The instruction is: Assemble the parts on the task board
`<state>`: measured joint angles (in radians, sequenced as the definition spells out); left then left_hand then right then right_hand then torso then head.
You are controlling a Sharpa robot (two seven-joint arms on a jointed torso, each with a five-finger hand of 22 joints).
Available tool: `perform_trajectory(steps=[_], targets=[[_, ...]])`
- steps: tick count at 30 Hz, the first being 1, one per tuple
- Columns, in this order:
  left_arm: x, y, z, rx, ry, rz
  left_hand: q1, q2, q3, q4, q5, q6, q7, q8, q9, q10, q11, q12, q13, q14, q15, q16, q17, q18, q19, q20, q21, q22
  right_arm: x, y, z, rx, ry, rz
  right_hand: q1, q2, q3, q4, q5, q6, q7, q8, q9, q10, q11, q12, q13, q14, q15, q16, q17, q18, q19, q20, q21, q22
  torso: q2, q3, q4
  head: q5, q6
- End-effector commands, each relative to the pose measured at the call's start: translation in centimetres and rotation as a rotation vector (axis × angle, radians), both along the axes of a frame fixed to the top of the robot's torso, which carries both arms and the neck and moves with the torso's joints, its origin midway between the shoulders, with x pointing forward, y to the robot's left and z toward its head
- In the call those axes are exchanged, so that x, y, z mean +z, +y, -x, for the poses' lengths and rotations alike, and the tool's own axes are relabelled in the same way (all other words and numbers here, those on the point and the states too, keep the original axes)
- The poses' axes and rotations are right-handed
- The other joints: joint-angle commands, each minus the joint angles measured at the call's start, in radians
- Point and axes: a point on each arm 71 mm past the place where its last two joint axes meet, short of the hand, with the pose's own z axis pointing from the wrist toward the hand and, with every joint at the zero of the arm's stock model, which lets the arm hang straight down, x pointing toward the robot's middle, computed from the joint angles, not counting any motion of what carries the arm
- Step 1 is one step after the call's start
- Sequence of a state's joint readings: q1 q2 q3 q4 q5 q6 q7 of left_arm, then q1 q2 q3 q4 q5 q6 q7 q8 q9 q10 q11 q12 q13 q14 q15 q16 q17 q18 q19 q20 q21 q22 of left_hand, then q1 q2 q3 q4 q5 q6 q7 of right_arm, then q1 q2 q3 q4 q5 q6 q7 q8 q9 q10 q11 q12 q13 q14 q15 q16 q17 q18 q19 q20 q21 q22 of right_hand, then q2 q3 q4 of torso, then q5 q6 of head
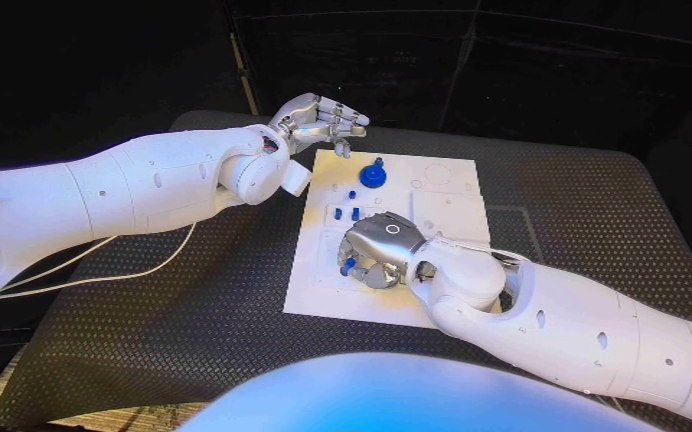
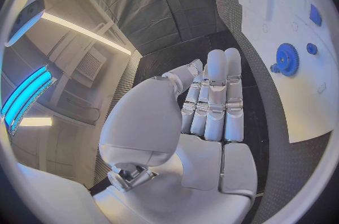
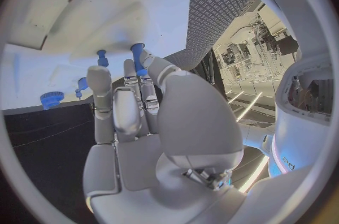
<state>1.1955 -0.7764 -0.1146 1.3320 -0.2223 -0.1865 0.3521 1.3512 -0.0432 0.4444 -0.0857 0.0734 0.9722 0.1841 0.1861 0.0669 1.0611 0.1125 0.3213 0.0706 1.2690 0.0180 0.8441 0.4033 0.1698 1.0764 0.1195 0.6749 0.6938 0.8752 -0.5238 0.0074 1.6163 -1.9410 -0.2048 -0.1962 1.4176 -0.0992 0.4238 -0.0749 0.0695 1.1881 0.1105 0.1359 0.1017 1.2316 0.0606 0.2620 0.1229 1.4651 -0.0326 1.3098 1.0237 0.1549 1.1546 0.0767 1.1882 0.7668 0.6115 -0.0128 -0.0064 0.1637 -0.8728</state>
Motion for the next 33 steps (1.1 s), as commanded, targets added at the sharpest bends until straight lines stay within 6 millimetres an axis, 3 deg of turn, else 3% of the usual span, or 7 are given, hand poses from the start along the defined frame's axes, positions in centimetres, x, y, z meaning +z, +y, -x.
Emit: perform_trajectory(steps=[1,6,15,23,33], targets=[[0.15,-0.13,-0.01,-0.008,0.0,0.008,-0.002,0.011,0.002,-0.001,-0.001,0.001,0.005,-0.001,0.0,-0.007,-0.003,0.004,-0.001,0.004,0.0,-0.003,-0.001,0.014,0.001,0.0,-0.003,-0.002,-0.02,-0.02,-0.17,-0.014,-0.016,0.015,-0.01,0.003,-0.009,-0.001,-0.006,0.003,0.0,0.004,0.003,0.032,-0.028,0.005,0.002,0.016,-0.008,0.005,-0.004,-0.006,0.0,-0.006,0.002,-0.002,0.0,-0.0004,0.0005,0.0,0.0],[0.14,-0.13,-0.02,-0.009,0.001,0.008,-0.002,0.011,0.002,-0.001,-0.001,0.001,0.005,-0.001,0.0,-0.007,-0.003,0.004,-0.001,0.004,0.0,-0.003,-0.001,0.014,0.001,0.0,-0.003,-0.002,-0.21,0.07,-0.17,-0.008,-0.006,0.035,-0.02,0.002,-0.023,0.002,-0.013,-0.019,0.005,-0.006,0.002,0.013,-0.022,-0.006,0.003,0.015,-0.005,0.003,-0.006,-0.006,-0.004,-0.006,-0.004,-0.01,-0.001,-0.0005,0.0003,0.0,0.0],[0.14,-0.12,-0.02,-0.009,0.002,0.008,-0.003,0.012,0.001,0.0,-0.001,0.0,0.005,-0.001,0.0,-0.008,-0.003,0.004,-0.001,0.005,0.001,-0.004,-0.001,0.014,0.001,0.0,-0.004,-0.002,-0.46,0.09,-0.25,-0.004,0.017,0.043,-0.051,-0.015,-0.053,0.019,-0.006,-0.124,0.051,-0.064,-0.017,-0.101,0.029,-0.084,-0.03,0.018,0.035,0.013,0.01,-0.005,-0.016,0.025,-0.021,-0.032,0.0,0.0001,0.0,0.001,0.0],[0.14,-0.07,-0.02,-0.008,0.004,0.007,-0.003,0.012,0.001,0.0,-0.001,0.0,0.005,-0.001,0.0,-0.008,-0.003,0.004,-0.001,0.005,0.001,-0.004,-0.001,0.014,0.001,0.0,-0.004,-0.002,-0.48,0.07,-0.29,-0.005,0.026,0.032,-0.062,-0.028,-0.068,0.025,0.007,-0.15,0.058,-0.074,-0.022,-0.128,0.04,-0.101,-0.043,0.017,0.046,0.017,0.014,-0.003,-0.019,0.039,-0.025,-0.038,0.0,-0.0003,0.0,0.0,0.0],[0.14,-0.05,-0.02,-0.008,0.004,0.006,-0.003,0.012,0.001,0.0,-0.001,0.0,0.005,-0.001,0.0,-0.008,-0.003,0.004,-0.001,0.005,0.001,-0.004,-0.001,0.014,0.001,0.0,-0.004,-0.002,-0.38,0.04,-0.23,-0.003,0.034,0.015,-0.07,-0.031,-0.08,0.032,0.032,-0.159,0.059,-0.072,-0.022,-0.13,0.041,-0.102,-0.046,0.016,0.048,0.019,0.014,-0.001,-0.018,0.043,-0.026,-0.037,0.001,0.0,0.0,-0.001,0.0]])
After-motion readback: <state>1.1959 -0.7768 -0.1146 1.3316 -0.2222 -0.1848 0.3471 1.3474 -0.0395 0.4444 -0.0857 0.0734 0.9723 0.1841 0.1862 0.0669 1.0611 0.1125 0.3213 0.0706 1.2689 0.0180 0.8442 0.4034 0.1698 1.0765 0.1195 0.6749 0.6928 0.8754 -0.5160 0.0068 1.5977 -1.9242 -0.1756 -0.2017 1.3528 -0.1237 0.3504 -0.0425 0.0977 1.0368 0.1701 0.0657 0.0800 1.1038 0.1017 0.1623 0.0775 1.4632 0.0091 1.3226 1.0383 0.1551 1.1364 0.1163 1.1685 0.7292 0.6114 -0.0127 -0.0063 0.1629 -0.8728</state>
